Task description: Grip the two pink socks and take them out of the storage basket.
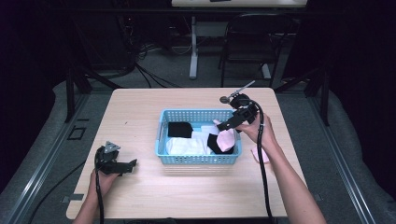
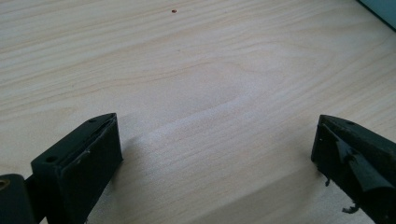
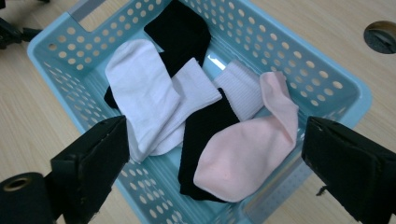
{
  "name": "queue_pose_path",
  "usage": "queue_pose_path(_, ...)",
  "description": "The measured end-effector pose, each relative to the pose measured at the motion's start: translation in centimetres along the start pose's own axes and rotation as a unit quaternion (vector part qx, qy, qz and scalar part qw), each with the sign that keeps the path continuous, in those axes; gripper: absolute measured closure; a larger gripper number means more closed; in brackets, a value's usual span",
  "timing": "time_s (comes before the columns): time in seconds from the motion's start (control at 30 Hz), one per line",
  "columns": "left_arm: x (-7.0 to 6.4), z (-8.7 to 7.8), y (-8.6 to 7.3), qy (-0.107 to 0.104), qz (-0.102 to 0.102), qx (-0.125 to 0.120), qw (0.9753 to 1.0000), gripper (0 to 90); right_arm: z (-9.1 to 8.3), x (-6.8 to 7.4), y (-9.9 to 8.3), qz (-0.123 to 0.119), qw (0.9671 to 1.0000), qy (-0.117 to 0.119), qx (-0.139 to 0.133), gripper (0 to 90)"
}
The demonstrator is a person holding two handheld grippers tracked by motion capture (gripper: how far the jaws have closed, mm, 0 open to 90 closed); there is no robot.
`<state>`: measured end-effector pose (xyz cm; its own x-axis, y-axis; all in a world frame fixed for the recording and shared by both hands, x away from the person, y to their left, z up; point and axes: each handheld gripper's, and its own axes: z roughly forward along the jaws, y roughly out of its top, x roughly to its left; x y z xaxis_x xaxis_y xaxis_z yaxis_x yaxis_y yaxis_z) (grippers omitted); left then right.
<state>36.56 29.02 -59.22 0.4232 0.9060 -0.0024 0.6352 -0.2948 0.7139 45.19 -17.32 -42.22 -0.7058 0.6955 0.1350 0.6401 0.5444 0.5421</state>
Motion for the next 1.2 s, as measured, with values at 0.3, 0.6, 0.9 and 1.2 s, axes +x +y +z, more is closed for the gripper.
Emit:
queue_pose_path(0.3, 0.0, 0.0, 0.0, -0.002, -0.001, -0.001, 1.0, 1.6, 3.7, -0.6, 1.2, -0.018, 0.9991, 0.014, 0.037, 12.3)
queue_pose_path(0.6, 0.0, 0.0, 0.0, -0.003, 0.001, -0.001, 1.0, 1.7, 7.0, -1.2, 2.0, -0.02, 0.9974, -0.002, 0.069, 17.6)
queue_pose_path(0.9, 0.1, 0.0, 0.0, -0.004, 0.001, -0.002, 1.0, 1.8, 9.2, -2.4, 2.0, -0.006, 0.9938, -0.043, 0.103, 26.6)
queue_pose_path(1.2, 0.1, 0.0, 0.0, -0.004, 0.003, -0.002, 1.0, 1.7, 10.3, -2.7, 1.6, -0.011, 0.9879, -0.076, 0.135, 36.2)
